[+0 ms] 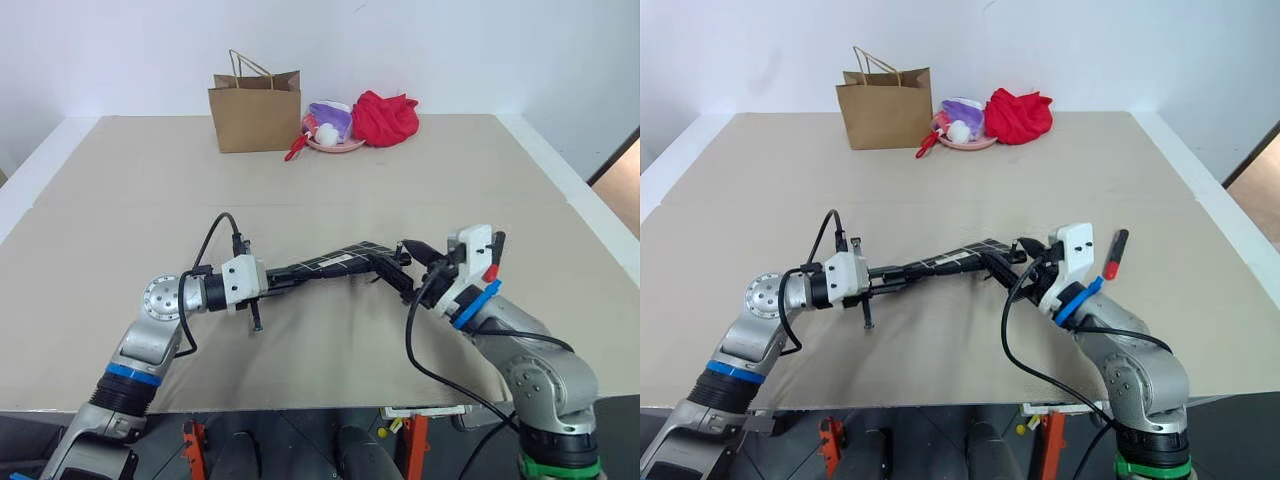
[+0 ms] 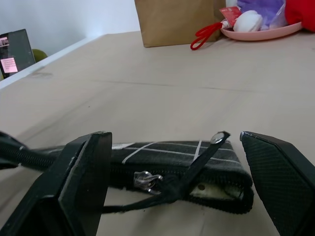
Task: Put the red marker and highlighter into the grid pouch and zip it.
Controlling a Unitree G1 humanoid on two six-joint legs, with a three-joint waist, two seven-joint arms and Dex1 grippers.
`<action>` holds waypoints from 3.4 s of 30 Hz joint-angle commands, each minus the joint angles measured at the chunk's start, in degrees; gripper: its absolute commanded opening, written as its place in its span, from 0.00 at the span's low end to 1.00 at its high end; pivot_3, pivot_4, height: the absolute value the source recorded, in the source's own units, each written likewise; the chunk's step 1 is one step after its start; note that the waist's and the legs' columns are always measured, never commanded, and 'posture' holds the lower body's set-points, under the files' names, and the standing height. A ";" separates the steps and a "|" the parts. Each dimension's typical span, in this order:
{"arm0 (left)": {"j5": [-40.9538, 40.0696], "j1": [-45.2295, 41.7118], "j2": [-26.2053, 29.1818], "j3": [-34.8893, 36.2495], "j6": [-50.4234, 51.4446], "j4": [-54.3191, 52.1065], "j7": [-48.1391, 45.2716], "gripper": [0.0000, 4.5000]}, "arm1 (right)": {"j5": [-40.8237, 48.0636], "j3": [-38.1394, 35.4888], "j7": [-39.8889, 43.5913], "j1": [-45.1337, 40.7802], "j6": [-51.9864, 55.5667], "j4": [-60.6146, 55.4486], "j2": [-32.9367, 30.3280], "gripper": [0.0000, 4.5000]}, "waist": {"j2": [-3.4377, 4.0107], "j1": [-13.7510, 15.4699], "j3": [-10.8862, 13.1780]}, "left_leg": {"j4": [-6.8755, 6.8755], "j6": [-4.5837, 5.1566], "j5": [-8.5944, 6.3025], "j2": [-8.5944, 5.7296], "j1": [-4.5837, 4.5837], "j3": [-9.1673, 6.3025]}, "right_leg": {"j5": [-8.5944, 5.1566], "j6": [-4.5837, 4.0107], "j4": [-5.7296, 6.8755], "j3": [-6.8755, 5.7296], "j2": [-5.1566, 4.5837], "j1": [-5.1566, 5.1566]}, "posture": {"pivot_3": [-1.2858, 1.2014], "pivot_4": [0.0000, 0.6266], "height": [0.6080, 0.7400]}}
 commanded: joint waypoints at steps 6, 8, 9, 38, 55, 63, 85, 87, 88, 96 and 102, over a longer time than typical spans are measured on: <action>-0.22 0.00 0.25 -0.02 -0.60 -1.96 -0.20 0.00 | -0.20 1.12 2.11 -0.56 -1.70 -0.62 -1.37 0.23 | 0.00 0.02 0.00 | 0.00 0.00 0.00 0.00 -0.01 0.00 | 0.01 0.03 0.00 0.00 0.00 0.00 | 0.52 0.24 1.00; -0.22 -0.17 0.18 0.02 -0.46 -1.85 -0.10 0.00 | -0.49 1.50 2.54 -0.07 -1.89 -0.80 -1.82 0.01 | 0.00 0.02 0.00 | 0.00 0.00 0.00 0.00 -0.01 0.00 | 0.00 0.02 0.00 0.00 0.00 0.00 | 0.52 0.24 1.00; -0.24 -0.26 0.14 0.06 -0.38 -1.79 -0.03 0.00 | -0.52 1.58 2.65 0.09 -1.97 -0.84 -1.95 0.01 | 0.00 0.02 0.00 | 0.00 0.00 0.00 0.00 -0.01 0.00 | 0.00 0.02 0.00 0.00 0.00 0.00 | 0.52 0.24 1.00; 0.47 -1.57 -1.10 0.15 0.26 -0.36 1.11 0.00 | 2.64 8.16 5.50 -4.76 1.14 -6.54 -2.74 0.01 | 0.00 0.18 0.00 | 0.02 0.00 0.00 0.00 -0.05 -0.14 | -0.01 -0.01 0.00 -0.06 0.05 0.00 | 0.52 0.24 1.00; 0.24 -1.54 -1.55 0.45 -4.24 -0.70 2.03 0.00 | -0.07 14.82 6.47 -6.75 4.15 -3.25 -1.41 0.01 | 0.00 0.16 0.00 | 0.02 -0.01 0.00 0.00 -0.06 -0.21 | 0.05 0.08 0.00 -0.11 0.07 0.00 | 0.52 0.24 1.00; -0.61 0.53 -0.84 -0.92 -2.03 -1.07 -1.47 0.00 | 2.59 11.92 5.04 -10.02 6.52 -5.11 -0.11 0.01 | 0.00 0.16 0.00 | 0.02 -0.01 0.00 0.00 -0.08 -0.23 | 0.05 0.08 0.00 -0.13 0.07 0.00 | 0.52 0.24 1.00; -1.24 -1.06 -1.35 0.98 -1.15 -0.74 0.48 0.00 | 4.29 10.02 3.79 -9.34 8.98 -5.76 -2.45 0.01 | 0.01 0.13 0.01 | 0.02 -0.01 0.00 0.00 -0.13 -0.35 | 0.05 0.09 0.00 -0.27 0.07 0.00 | 0.52 0.24 1.00; -1.25 -1.13 -1.40 0.95 -1.15 -0.62 0.45 0.00 | 5.35 9.48 3.10 -10.37 9.53 -5.90 -1.56 0.01 | 0.01 0.13 0.01 | 0.02 -0.01 0.00 0.00 -0.13 -0.35 | 0.05 0.08 0.01 -0.27 0.07 0.00 | 0.52 0.24 1.00; -1.27 -1.20 -1.46 0.95 -1.12 -0.53 0.45 0.00 | 5.97 9.26 2.75 -10.79 9.92 -5.99 -1.04 0.01 | 0.01 0.13 0.01 | 0.02 -0.01 0.00 0.00 -0.12 -0.35 | 0.05 0.07 0.00 -0.27 0.07 0.00 | 0.52 0.24 1.00; -1.36 -1.74 -2.03 0.65 -1.25 -0.17 0.38 0.00 | 7.00 10.83 3.40 -10.25 11.37 -7.23 -1.24 0.01 | 0.01 0.16 0.01 | 0.01 -0.01 0.00 0.00 -0.15 -0.37 | 0.04 0.10 0.00 -0.28 0.08 -0.01 | 0.52 0.24 1.00; -1.32 -2.12 -2.27 0.58 -1.24 0.16 0.27 0.00 | 7.56 10.94 3.61 -11.08 11.93 -6.72 -1.25 0.01 | 0.01 0.15 0.01 | 0.02 -0.01 0.00 0.00 -0.15 -0.38 | 0.05 0.09 0.01 -0.29 0.08 -0.01 | 0.52 0.24 1.00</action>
